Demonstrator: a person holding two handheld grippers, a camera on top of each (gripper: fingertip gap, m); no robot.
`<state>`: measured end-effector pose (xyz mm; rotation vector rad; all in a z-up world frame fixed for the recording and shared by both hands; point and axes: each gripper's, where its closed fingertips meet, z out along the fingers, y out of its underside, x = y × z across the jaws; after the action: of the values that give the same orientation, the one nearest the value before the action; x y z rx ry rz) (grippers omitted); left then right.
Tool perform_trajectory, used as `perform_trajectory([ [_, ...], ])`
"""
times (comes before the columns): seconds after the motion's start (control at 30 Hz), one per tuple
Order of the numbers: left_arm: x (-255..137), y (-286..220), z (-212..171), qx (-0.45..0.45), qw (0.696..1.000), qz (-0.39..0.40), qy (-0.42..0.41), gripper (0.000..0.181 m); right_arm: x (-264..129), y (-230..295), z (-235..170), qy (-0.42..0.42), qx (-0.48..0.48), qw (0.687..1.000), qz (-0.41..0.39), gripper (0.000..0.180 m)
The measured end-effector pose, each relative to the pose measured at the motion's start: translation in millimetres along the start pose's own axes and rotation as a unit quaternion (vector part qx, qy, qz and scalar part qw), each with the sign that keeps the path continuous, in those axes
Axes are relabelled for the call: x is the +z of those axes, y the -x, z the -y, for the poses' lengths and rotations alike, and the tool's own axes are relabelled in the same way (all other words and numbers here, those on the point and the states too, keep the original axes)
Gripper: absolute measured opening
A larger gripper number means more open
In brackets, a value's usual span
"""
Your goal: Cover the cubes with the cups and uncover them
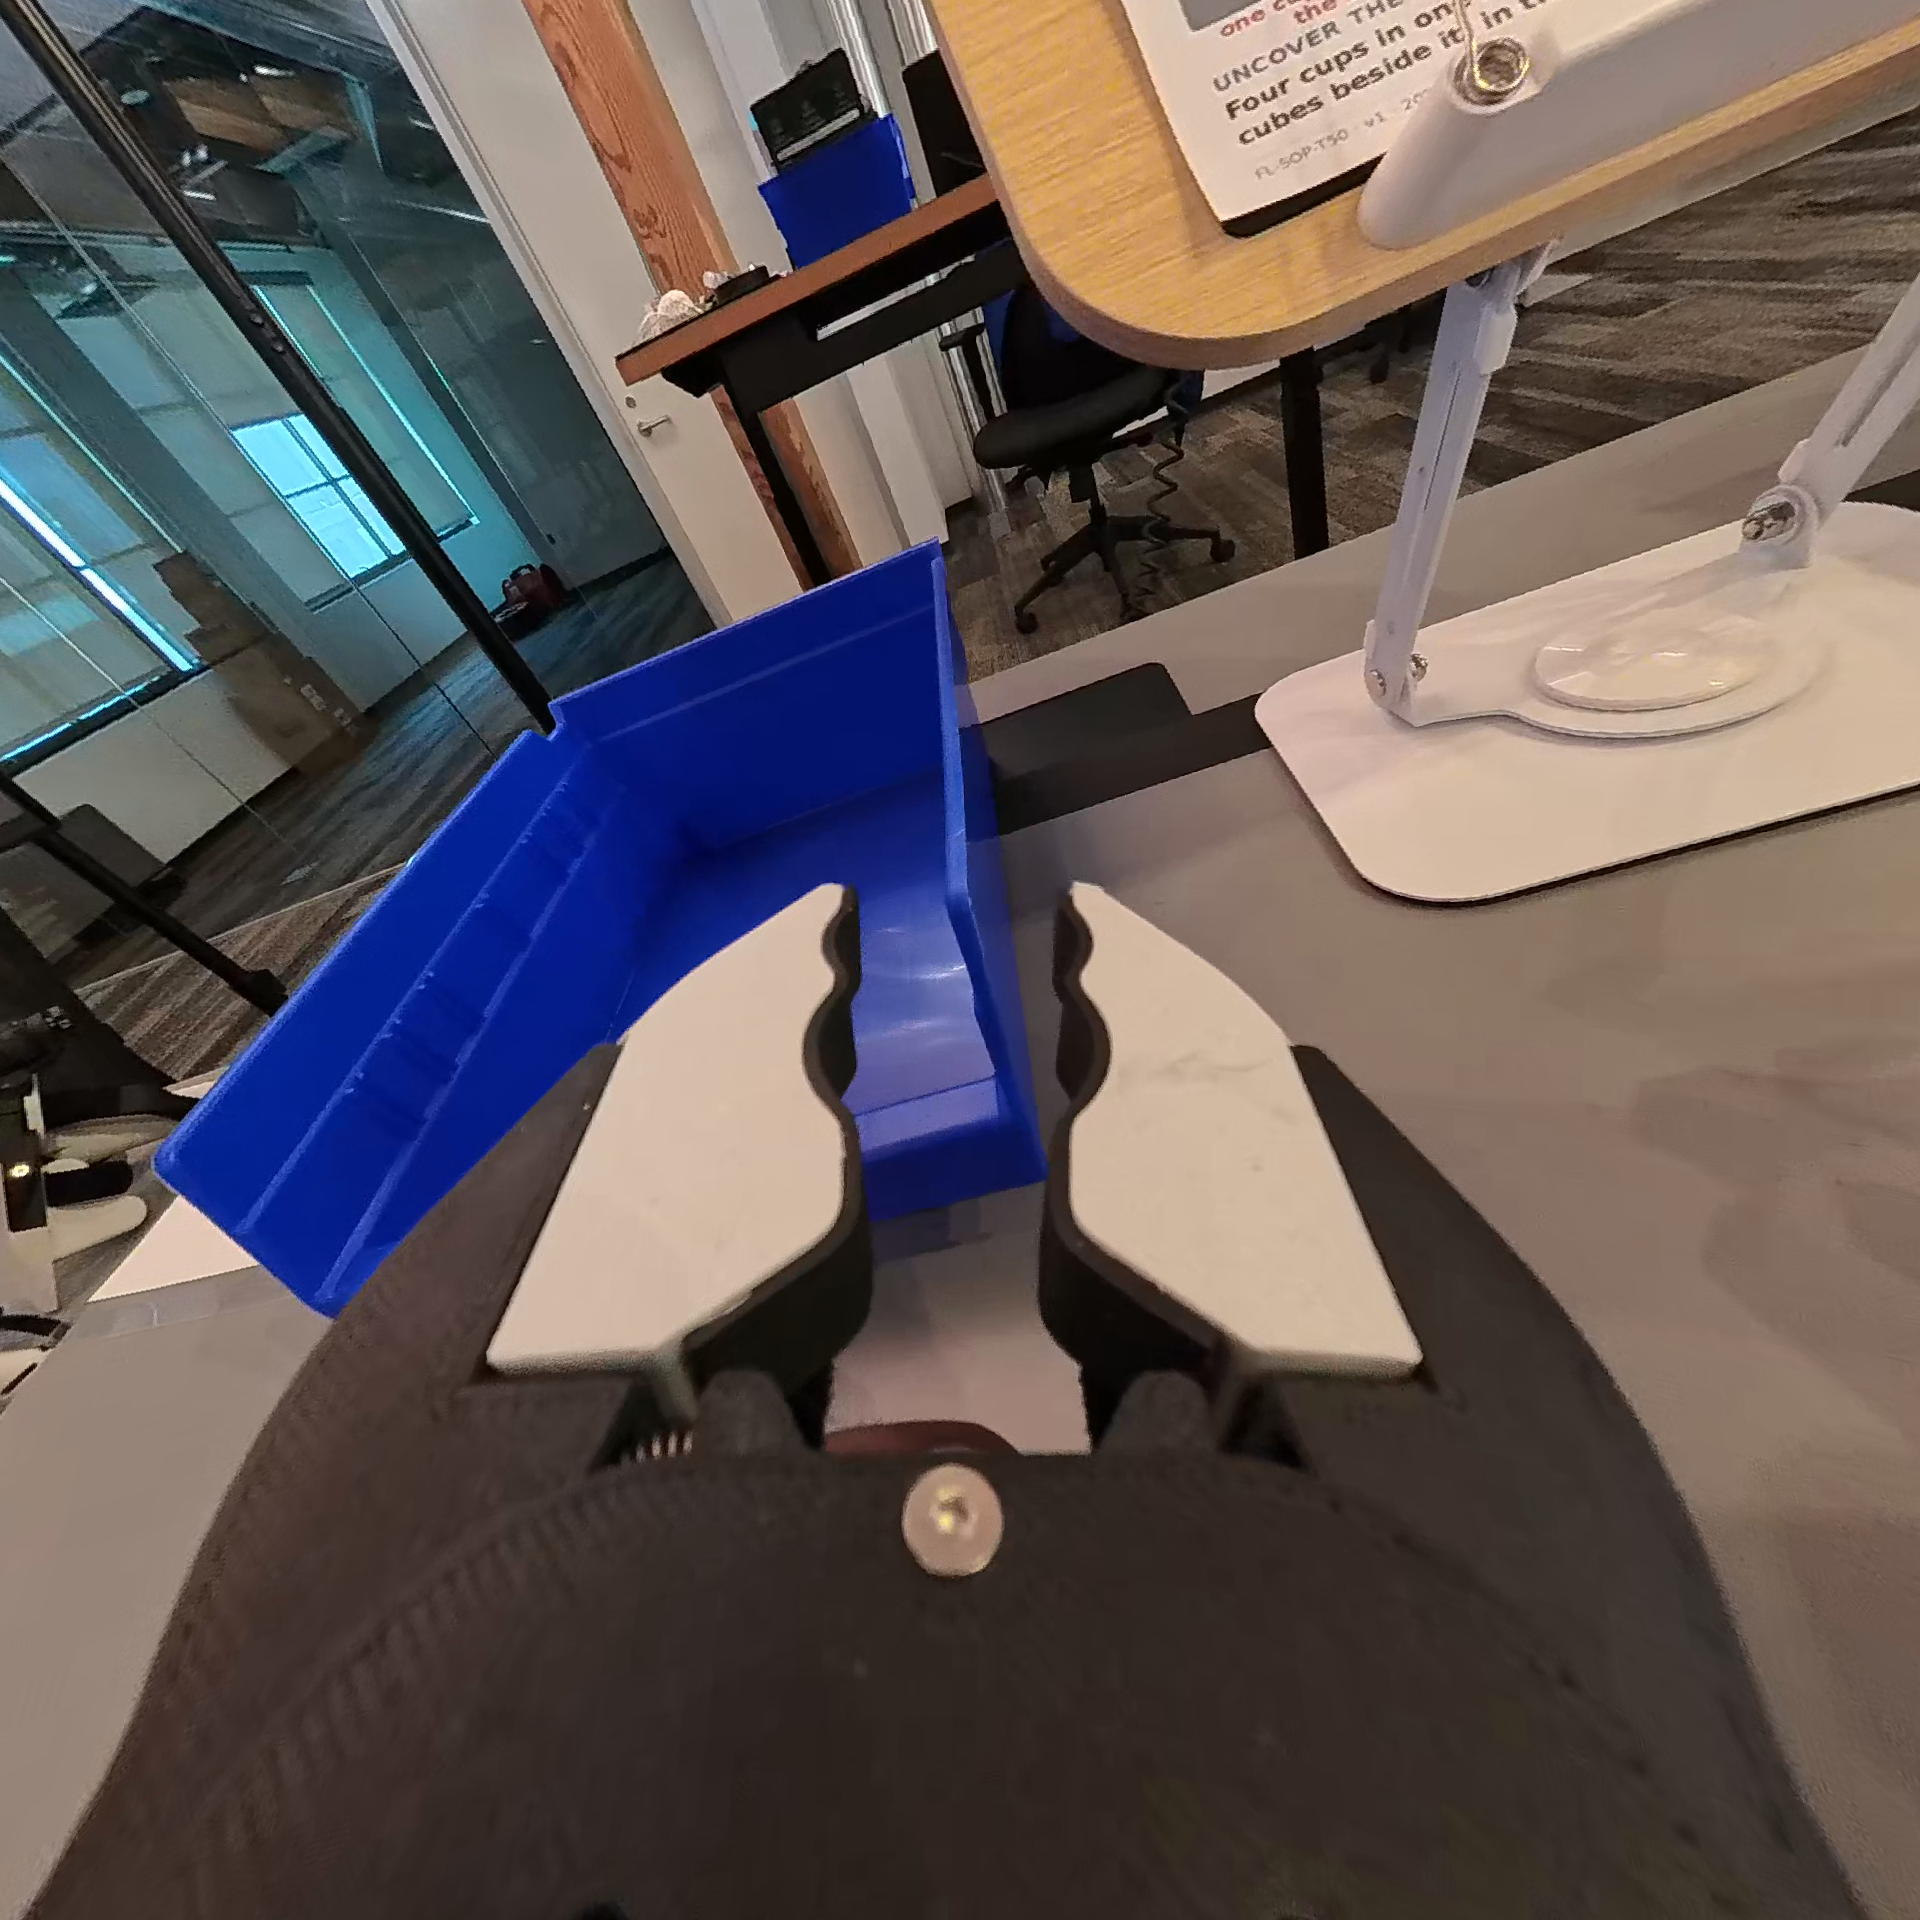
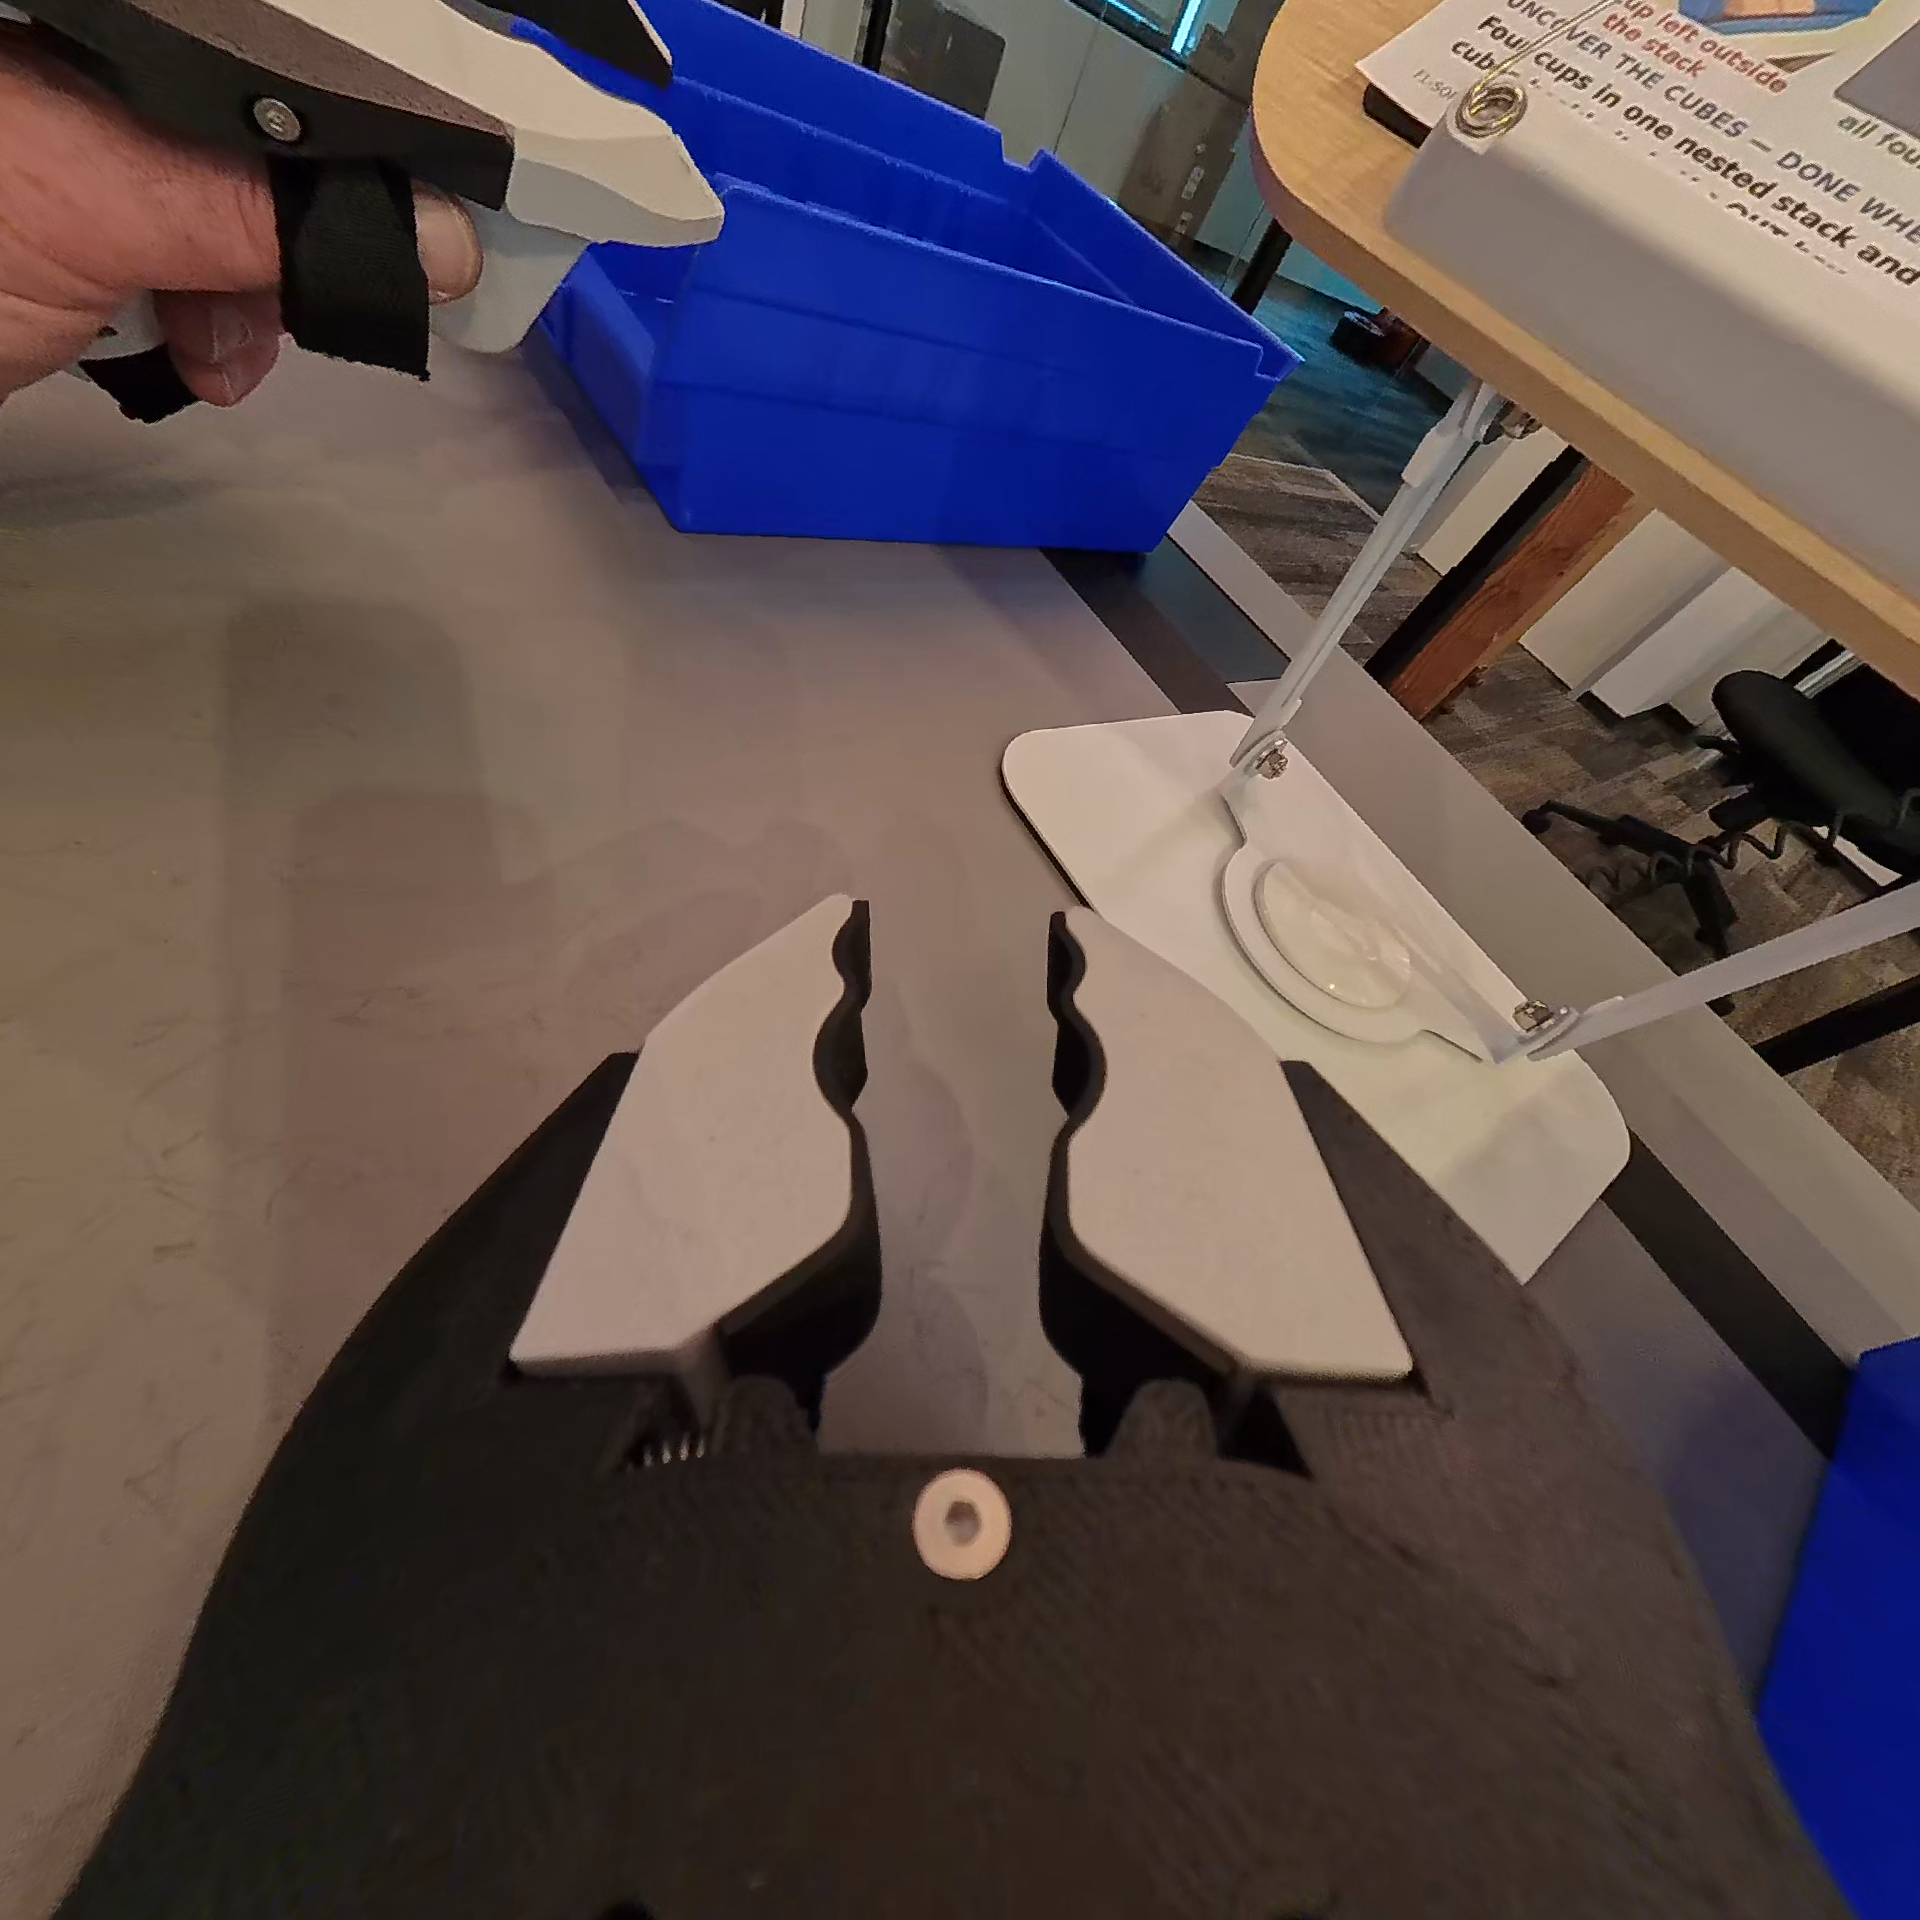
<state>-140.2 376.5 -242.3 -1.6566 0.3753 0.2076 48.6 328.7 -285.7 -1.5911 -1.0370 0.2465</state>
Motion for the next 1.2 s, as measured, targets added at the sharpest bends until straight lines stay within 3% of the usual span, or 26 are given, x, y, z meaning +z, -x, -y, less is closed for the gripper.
perform_trajectory([
  [1.2, 0.5, 2.7, -1.4, -0.013, 1.0, 0.002, 0.004, 0.043, 1.5, 0.3, -0.3, 0.001, -0.008, 1.0, 0.0, 0.034],
])
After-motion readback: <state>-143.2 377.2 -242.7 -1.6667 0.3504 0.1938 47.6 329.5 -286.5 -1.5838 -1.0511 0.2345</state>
